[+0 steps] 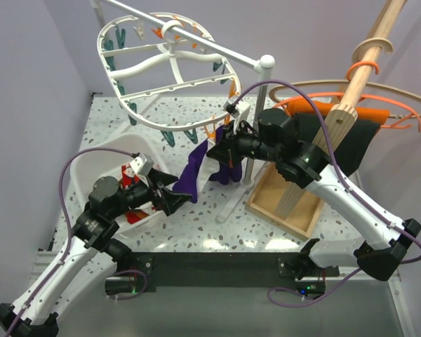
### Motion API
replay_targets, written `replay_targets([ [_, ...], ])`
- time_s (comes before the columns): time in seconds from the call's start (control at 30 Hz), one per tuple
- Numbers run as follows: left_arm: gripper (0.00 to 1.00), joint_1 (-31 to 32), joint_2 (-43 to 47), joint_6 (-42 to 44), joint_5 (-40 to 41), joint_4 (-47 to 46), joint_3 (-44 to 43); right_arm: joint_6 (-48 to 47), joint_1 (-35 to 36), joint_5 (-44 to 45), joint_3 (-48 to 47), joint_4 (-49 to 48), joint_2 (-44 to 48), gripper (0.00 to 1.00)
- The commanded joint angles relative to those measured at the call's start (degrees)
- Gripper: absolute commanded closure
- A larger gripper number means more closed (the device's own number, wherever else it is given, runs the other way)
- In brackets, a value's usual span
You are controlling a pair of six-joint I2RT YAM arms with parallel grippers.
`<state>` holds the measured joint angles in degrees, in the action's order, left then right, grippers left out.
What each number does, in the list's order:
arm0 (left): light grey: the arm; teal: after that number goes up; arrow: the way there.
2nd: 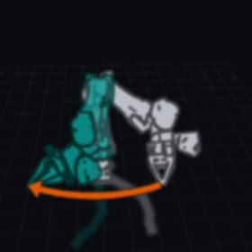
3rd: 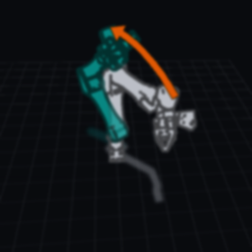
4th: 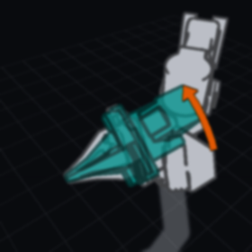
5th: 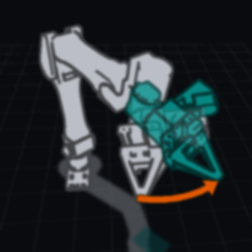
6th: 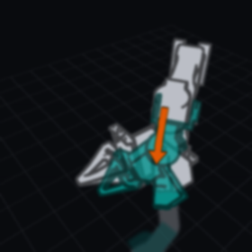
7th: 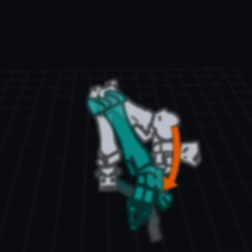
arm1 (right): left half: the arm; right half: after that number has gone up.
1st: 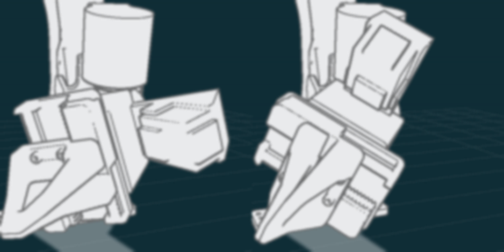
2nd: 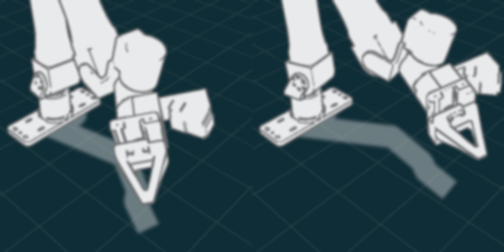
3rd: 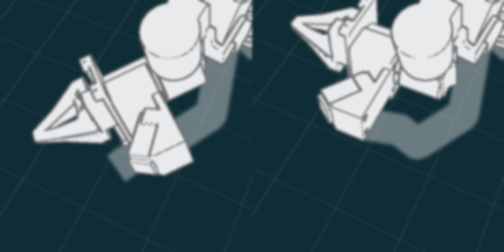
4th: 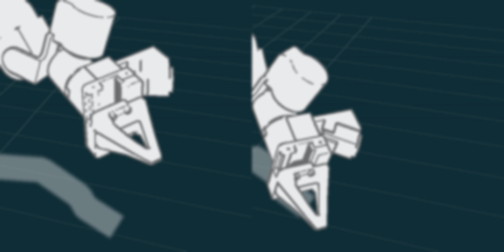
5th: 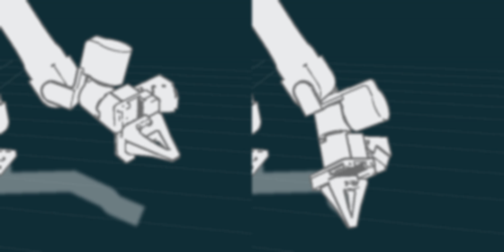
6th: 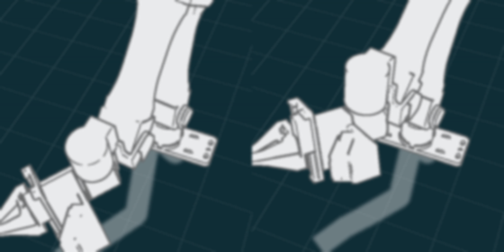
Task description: Remove the socks clipped to the hanger
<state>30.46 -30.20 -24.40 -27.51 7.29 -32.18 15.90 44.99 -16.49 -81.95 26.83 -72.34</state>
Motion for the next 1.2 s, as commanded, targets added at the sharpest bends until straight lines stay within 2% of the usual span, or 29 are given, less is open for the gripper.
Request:
replay_targets([
  [0.0, 0.00, -0.05, 2.07, 1.73, -2.98, -6.05, -1.30, 5.01, -0.34, -3.10, -3.39, -1.77, 1.67, 1.00],
  [0.3, 0.00, 0.13, -0.47, -0.57, -5.01, -23.43, 0.37, 7.74, -0.34, -5.39, -3.21, -3.62, 1.41, 1.00],
  [0.5, 0.00, 1.97, -9.17, 0.15, -5.28, -31.70, 1.68, 8.53, -0.34, -6.45, -3.30, -4.07, 0.88, 1.00],
  [0.63, 0.00, 4.43, -14.00, 0.41, -4.14, -35.24, 2.48, 8.71, -0.34, -6.45, -2.69, -4.42, 1.14, 1.00],
  [0.8, 0.02, 7.33, -18.31, 1.81, 2.00, -33.32, 0.73, 9.06, -0.34, -6.89, -2.60, -4.86, 1.14, 1.00],
  [0.9, 0.28, 7.42, -20.78, 1.82, 2.81, -30.86, -1.30, 9.32, -0.43, -7.15, -2.42, -4.94, 1.14, 1.00],
  [0.93, 0.50, 7.42, -21.56, 1.82, 2.72, -30.41, -1.65, 9.50, -0.43, -7.24, -2.16, -5.12, 1.23, 1.00],
  [1.0, 0.65, 7.51, -21.83, 1.64, 2.98, -29.01, -2.09, 9.94, -0.34, -7.41, -1.81, -5.73, 1.49, 1.00],
  [1.03, 0.77, 7.42, -21.57, 1.90, 2.72, -28.48, -2.27, 9.94, -0.43, -7.50, -1.63, -5.91, 1.67, 0.98],
  [1.13, 1.00, 7.42, -20.17, 1.64, 3.25, -26.81, -2.27, 9.85, -0.43, -6.19, -1.72, -5.21, 1.58, 0.93],
  [1.17, 1.00, 7.42, -19.73, 1.47, 3.34, -26.37, -2.18, 9.59, -0.43, -5.23, -1.81, -4.16, 1.58, 0.88],
])
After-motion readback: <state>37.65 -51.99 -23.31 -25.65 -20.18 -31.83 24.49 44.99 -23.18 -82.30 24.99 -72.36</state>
